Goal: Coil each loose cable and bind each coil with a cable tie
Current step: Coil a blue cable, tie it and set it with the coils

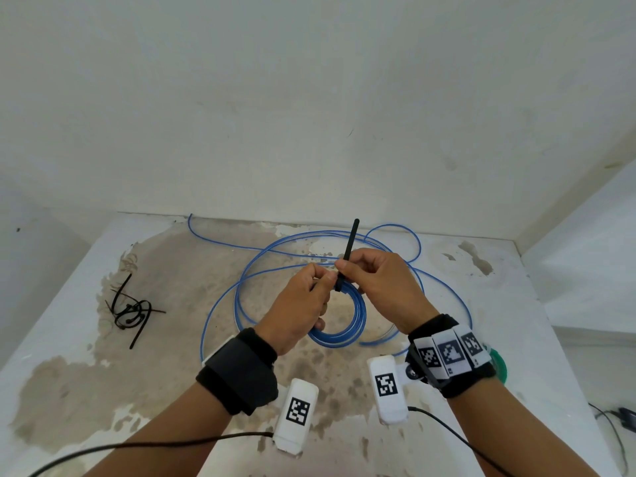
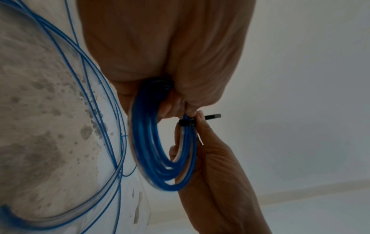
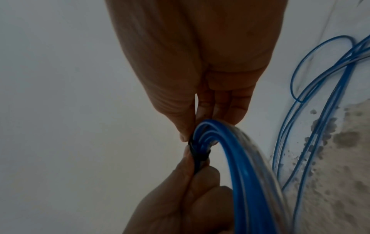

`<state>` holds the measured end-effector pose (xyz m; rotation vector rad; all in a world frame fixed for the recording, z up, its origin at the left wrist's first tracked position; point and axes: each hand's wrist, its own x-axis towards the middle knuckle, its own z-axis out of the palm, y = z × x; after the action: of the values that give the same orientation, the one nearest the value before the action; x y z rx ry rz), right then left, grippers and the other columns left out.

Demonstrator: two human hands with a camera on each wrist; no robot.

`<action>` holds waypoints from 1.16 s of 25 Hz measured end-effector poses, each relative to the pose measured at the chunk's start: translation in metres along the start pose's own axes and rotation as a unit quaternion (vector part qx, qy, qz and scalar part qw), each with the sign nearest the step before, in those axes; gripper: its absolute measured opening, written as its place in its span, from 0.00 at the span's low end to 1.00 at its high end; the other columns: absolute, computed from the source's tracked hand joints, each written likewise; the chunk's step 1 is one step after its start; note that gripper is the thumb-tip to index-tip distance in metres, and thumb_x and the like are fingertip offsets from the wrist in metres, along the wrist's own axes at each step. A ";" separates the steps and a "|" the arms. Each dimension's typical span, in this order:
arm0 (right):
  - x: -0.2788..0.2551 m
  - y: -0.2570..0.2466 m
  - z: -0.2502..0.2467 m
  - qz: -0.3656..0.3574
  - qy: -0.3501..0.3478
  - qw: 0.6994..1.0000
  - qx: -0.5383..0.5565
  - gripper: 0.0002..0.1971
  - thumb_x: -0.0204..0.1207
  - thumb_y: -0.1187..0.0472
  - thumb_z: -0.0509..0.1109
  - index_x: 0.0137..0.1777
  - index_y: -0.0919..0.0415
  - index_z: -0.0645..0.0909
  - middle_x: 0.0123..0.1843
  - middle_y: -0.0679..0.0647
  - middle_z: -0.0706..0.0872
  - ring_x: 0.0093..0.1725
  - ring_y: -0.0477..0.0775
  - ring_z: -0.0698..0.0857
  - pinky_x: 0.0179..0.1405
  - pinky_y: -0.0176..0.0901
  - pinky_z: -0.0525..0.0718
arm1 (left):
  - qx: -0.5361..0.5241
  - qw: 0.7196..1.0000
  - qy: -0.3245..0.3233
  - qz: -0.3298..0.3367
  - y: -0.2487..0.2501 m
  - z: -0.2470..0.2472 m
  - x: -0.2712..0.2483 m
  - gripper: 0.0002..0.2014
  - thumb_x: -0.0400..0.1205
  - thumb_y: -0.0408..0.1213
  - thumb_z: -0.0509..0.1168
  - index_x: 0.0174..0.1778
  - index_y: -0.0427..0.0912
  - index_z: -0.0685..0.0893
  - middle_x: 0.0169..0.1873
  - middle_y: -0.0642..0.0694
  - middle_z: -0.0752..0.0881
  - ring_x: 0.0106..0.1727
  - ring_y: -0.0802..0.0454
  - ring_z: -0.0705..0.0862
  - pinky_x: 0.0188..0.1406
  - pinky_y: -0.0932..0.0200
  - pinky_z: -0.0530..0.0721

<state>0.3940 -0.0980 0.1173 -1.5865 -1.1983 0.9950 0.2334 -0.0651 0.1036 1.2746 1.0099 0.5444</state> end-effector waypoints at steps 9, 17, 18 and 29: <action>0.000 0.002 -0.003 0.073 -0.059 0.995 0.028 0.15 0.86 0.45 0.66 0.54 0.53 0.91 0.45 0.52 0.94 0.47 0.53 0.94 0.45 0.43 0.86 | -0.022 1.000 0.015 0.009 0.003 0.001 -0.001 0.10 0.91 0.44 0.59 0.51 0.41 0.79 0.26 0.54 0.69 0.25 0.58 0.66 0.23 0.61 0.72; -0.016 0.017 -0.012 0.165 -0.116 0.969 0.140 0.26 0.70 0.42 0.76 0.58 0.64 0.89 0.44 0.54 0.93 0.42 0.50 0.90 0.39 0.38 0.86 | -0.036 0.999 0.019 -0.008 0.002 -0.004 0.006 0.14 0.91 0.43 0.58 0.58 0.34 0.79 0.24 0.55 0.70 0.24 0.59 0.67 0.23 0.60 0.76; -0.018 0.017 -0.012 0.169 -0.115 0.967 0.150 0.26 0.71 0.42 0.75 0.58 0.64 0.89 0.45 0.54 0.94 0.43 0.50 0.91 0.37 0.38 0.87 | -0.031 0.999 0.024 -0.007 0.003 -0.004 0.005 0.14 0.91 0.43 0.58 0.58 0.33 0.79 0.25 0.55 0.70 0.24 0.59 0.68 0.23 0.59 0.77; -0.028 0.017 -0.006 0.142 -0.174 0.967 0.117 0.06 0.82 0.61 0.74 0.53 0.62 0.83 0.46 0.56 0.92 0.47 0.51 0.93 0.45 0.41 0.90 | -0.022 0.999 0.029 -0.002 0.007 -0.008 0.010 0.13 0.91 0.44 0.58 0.59 0.36 0.78 0.25 0.55 0.70 0.24 0.58 0.68 0.25 0.58 0.78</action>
<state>0.3977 -0.1289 0.1054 -1.4560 -1.0468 1.5929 0.2325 -0.0510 0.1071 1.2233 1.0431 0.6000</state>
